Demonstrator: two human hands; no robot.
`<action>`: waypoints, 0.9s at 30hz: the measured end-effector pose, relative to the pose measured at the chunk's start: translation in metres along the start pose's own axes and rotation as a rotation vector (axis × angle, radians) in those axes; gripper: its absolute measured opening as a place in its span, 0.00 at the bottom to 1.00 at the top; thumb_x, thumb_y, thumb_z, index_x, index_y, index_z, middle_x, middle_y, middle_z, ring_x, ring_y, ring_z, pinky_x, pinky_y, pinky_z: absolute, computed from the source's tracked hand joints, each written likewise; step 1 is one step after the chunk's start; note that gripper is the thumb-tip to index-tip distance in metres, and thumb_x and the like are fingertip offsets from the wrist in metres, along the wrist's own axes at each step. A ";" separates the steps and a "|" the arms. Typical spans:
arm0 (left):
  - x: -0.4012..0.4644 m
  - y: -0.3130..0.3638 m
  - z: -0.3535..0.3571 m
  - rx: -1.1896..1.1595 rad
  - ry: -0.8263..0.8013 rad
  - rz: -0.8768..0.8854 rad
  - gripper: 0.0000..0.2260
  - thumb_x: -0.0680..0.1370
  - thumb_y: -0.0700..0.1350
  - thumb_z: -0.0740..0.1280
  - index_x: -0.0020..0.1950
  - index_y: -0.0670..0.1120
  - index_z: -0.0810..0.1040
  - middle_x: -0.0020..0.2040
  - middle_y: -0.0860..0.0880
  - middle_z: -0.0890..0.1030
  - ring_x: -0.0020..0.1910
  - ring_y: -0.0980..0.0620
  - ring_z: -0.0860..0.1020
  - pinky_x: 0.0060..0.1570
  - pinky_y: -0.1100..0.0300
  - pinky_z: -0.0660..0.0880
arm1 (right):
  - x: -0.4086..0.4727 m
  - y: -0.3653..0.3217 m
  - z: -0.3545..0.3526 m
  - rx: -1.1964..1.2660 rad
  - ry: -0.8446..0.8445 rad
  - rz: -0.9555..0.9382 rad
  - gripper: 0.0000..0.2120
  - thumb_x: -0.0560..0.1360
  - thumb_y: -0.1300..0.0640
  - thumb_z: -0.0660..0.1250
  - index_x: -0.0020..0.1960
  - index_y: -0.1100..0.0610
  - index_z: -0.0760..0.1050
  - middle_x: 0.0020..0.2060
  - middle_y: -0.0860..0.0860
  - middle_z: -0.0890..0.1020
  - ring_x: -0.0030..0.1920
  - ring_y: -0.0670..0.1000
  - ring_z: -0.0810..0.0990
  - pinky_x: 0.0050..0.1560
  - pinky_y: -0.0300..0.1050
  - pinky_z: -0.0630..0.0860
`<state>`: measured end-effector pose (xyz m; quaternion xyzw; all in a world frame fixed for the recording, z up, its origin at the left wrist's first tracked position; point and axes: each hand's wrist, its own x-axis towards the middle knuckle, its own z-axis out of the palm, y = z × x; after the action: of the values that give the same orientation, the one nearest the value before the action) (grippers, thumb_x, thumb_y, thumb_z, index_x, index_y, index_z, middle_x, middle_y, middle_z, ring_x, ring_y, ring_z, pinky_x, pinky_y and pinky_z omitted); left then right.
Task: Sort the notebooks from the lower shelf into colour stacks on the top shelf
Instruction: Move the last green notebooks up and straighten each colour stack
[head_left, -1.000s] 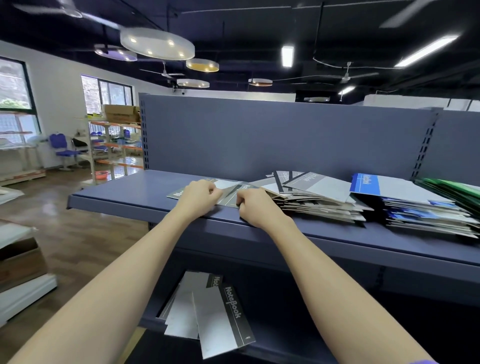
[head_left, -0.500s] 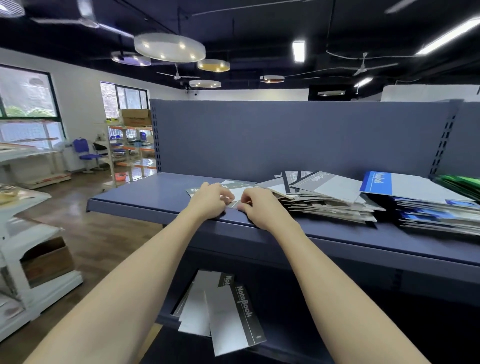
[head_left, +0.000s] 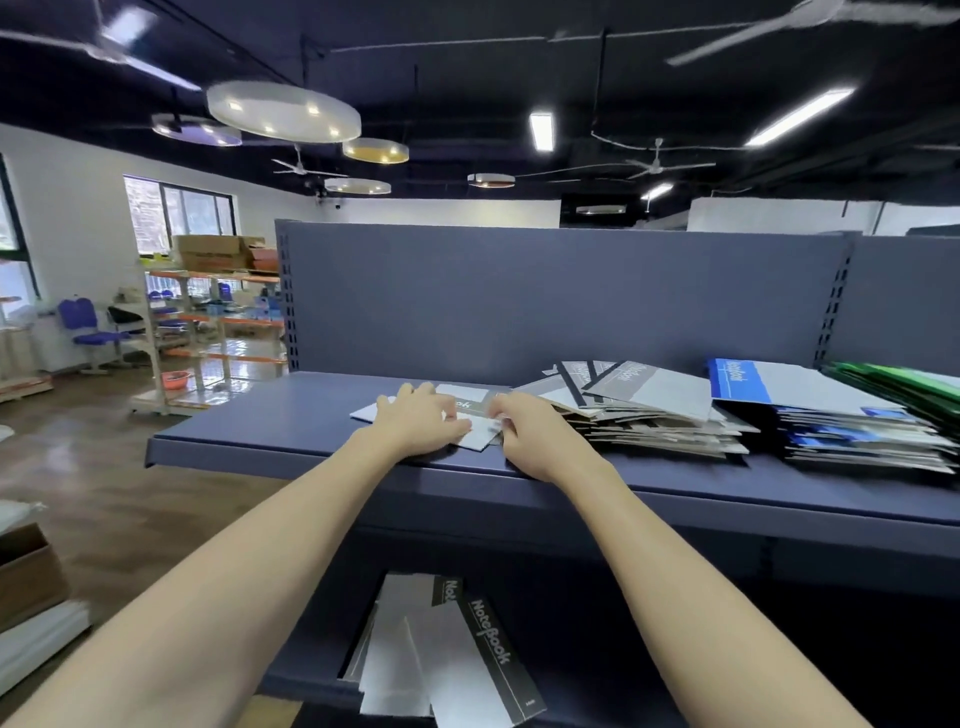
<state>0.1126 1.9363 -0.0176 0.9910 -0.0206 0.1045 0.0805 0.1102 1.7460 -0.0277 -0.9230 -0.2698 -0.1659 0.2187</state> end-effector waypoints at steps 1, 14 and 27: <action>0.003 -0.001 -0.005 -0.075 -0.068 0.026 0.12 0.80 0.53 0.60 0.60 0.53 0.76 0.58 0.51 0.70 0.66 0.45 0.66 0.63 0.46 0.63 | -0.001 -0.001 -0.001 0.000 0.012 -0.008 0.15 0.79 0.64 0.56 0.61 0.55 0.75 0.58 0.53 0.77 0.55 0.54 0.75 0.57 0.50 0.73; 0.014 -0.006 0.012 -0.176 -0.121 0.214 0.18 0.79 0.64 0.58 0.62 0.57 0.76 0.63 0.54 0.76 0.64 0.47 0.70 0.63 0.47 0.69 | -0.006 -0.004 0.000 -0.146 0.221 -0.048 0.12 0.70 0.67 0.59 0.46 0.57 0.78 0.44 0.53 0.80 0.49 0.56 0.76 0.50 0.51 0.74; -0.029 0.011 0.003 -0.089 0.190 0.218 0.13 0.80 0.49 0.57 0.54 0.49 0.81 0.51 0.50 0.81 0.52 0.46 0.77 0.37 0.57 0.65 | -0.028 -0.016 0.001 -0.295 0.291 -0.011 0.10 0.71 0.58 0.59 0.42 0.59 0.78 0.40 0.54 0.79 0.43 0.59 0.76 0.45 0.52 0.76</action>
<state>0.0842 1.9255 -0.0246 0.9640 -0.1252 0.2049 0.1139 0.0791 1.7466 -0.0356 -0.9098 -0.2133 -0.3364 0.1169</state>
